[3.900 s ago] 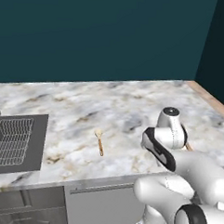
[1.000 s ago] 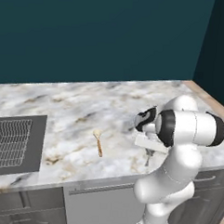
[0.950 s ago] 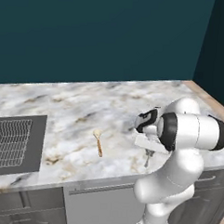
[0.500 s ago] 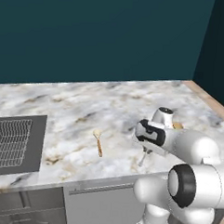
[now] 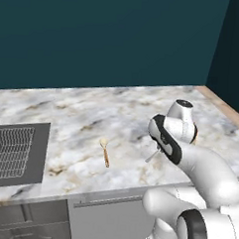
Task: Organize the utensils by type. Pick up the wooden spoons from the counter and place them in the open cabinet. Then pick up the metallic utensils from the counter and place them in the open drawer.
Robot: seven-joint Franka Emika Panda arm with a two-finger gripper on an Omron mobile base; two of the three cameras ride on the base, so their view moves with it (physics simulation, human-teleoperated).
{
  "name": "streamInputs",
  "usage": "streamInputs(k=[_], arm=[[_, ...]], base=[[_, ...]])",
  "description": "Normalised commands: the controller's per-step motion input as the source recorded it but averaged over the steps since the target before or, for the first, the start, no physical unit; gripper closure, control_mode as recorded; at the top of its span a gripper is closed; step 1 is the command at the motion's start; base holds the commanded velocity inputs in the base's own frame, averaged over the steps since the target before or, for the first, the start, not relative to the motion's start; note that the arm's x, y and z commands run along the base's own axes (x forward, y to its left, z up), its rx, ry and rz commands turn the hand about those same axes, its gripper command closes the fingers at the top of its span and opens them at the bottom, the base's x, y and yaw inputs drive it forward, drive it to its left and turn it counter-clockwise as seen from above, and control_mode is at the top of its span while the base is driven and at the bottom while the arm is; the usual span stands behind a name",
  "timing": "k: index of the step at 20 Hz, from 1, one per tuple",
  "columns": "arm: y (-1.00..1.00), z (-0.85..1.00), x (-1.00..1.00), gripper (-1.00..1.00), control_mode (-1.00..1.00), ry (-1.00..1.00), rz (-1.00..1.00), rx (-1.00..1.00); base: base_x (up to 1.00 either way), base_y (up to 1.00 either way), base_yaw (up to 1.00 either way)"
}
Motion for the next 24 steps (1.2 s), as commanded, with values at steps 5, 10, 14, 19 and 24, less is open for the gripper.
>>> streamInputs(k=[5,10,14,19,24], arm=[[0.00,0.14,-0.77,1.00,-1.00,-0.03,-0.51,0.07],[0.00,0.12,-0.52,1.00,-1.00,-0.08,-0.48,0.01],[-0.03,0.38,-0.02,1.00,-1.00,-0.01,-0.27,0.00],[0.00,0.12,0.00,1.00,-1.00,0.00,-0.16,0.00],[0.00,0.01,0.00,1.00,-1.00,0.00,-0.04,0.00]], base=[[0.00,0.00,0.00],[0.00,0.00,0.00],[0.00,0.00,0.00],[0.00,0.00,0.00],[0.00,0.00,0.00]])
